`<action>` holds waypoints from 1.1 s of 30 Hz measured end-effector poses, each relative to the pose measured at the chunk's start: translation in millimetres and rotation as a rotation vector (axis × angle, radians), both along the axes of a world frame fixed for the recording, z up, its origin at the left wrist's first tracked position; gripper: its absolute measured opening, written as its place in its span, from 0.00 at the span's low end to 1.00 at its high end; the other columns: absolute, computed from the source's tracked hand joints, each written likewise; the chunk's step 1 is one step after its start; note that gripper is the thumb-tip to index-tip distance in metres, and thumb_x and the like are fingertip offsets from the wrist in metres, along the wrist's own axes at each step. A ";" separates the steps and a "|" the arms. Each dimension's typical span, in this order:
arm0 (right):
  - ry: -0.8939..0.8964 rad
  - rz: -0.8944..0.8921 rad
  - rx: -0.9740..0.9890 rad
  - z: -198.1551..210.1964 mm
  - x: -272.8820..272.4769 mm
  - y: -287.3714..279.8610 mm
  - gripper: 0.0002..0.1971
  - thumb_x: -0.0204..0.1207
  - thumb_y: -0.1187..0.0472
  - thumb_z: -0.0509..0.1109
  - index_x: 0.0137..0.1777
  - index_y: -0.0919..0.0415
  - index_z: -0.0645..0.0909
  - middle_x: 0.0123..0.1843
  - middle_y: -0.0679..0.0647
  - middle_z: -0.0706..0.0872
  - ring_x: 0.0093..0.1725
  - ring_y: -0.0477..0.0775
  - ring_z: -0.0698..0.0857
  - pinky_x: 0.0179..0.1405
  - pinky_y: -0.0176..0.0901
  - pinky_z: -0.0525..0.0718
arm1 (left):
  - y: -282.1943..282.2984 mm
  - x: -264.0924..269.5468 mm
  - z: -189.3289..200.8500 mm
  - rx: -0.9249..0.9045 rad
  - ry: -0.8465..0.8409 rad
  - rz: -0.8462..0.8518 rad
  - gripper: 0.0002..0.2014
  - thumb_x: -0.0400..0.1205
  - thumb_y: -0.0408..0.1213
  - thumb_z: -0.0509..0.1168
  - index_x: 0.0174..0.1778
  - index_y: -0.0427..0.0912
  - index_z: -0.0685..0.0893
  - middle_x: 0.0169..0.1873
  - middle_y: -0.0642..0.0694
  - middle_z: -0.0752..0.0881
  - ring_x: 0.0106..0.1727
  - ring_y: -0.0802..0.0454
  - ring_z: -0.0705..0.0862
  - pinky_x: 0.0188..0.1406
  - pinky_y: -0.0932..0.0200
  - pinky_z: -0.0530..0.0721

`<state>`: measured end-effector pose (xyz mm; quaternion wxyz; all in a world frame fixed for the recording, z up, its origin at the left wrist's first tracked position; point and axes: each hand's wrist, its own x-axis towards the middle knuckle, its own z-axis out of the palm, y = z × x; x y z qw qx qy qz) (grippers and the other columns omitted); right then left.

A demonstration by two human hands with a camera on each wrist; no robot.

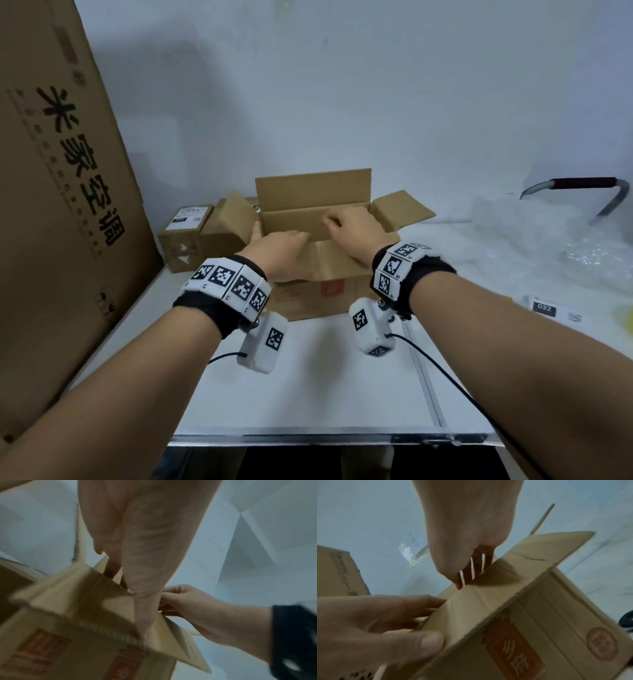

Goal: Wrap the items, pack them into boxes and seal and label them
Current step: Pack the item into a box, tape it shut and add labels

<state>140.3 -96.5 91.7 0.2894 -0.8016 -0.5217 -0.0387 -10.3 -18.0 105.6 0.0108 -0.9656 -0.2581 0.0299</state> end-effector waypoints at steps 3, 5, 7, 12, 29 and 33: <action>0.053 -0.092 0.322 13.7 21.0 -29.6 0.13 0.82 0.60 0.59 0.56 0.52 0.86 0.49 0.49 0.89 0.46 0.51 0.84 0.46 0.46 0.81 | -29.0 19.0 7.7 0.089 -0.357 -0.185 0.24 0.87 0.49 0.59 0.78 0.45 0.72 0.77 0.47 0.73 0.77 0.45 0.71 0.77 0.43 0.69; 0.067 -0.209 0.463 19.8 41.5 -58.4 0.13 0.82 0.60 0.58 0.57 0.50 0.83 0.51 0.46 0.85 0.45 0.48 0.81 0.44 0.44 0.77 | -51.9 44.3 10.3 0.107 -0.538 -0.322 0.15 0.87 0.39 0.58 0.68 0.43 0.82 0.69 0.47 0.81 0.71 0.45 0.75 0.64 0.43 0.80; 0.075 -0.311 0.538 19.3 67.3 -92.7 0.13 0.83 0.61 0.57 0.59 0.51 0.81 0.54 0.47 0.82 0.45 0.48 0.80 0.45 0.45 0.77 | -79.9 77.2 9.8 0.106 -0.562 -0.421 0.13 0.86 0.36 0.57 0.61 0.45 0.84 0.62 0.48 0.84 0.66 0.46 0.79 0.54 0.45 0.83; 0.071 -0.594 0.577 5.4 148.5 -181.1 0.14 0.81 0.66 0.57 0.63 0.55 0.76 0.59 0.53 0.78 0.48 0.55 0.82 0.48 0.51 0.80 | -149.6 173.4 -11.5 0.018 -0.400 -0.528 0.16 0.86 0.34 0.55 0.64 0.51 0.83 0.64 0.51 0.84 0.64 0.49 0.81 0.50 0.54 0.79; 0.290 -1.039 -0.002 -63.6 388.5 -284.4 0.55 0.65 0.33 0.75 0.85 0.52 0.50 0.85 0.59 0.53 0.84 0.68 0.51 0.80 0.70 0.48 | -131.3 439.2 -62.9 -0.333 -0.307 -0.348 0.37 0.82 0.34 0.66 0.85 0.53 0.57 0.87 0.48 0.48 0.78 0.40 0.70 0.73 0.46 0.73; 0.331 -0.975 -0.184 -69.1 414.5 -288.7 0.58 0.65 0.27 0.71 0.85 0.44 0.40 0.87 0.61 0.41 0.85 0.69 0.45 0.80 0.74 0.43 | -144.4 481.8 -67.4 -0.301 -0.323 -0.405 0.53 0.76 0.45 0.76 0.84 0.66 0.41 0.84 0.50 0.30 0.79 0.30 0.65 0.76 0.32 0.67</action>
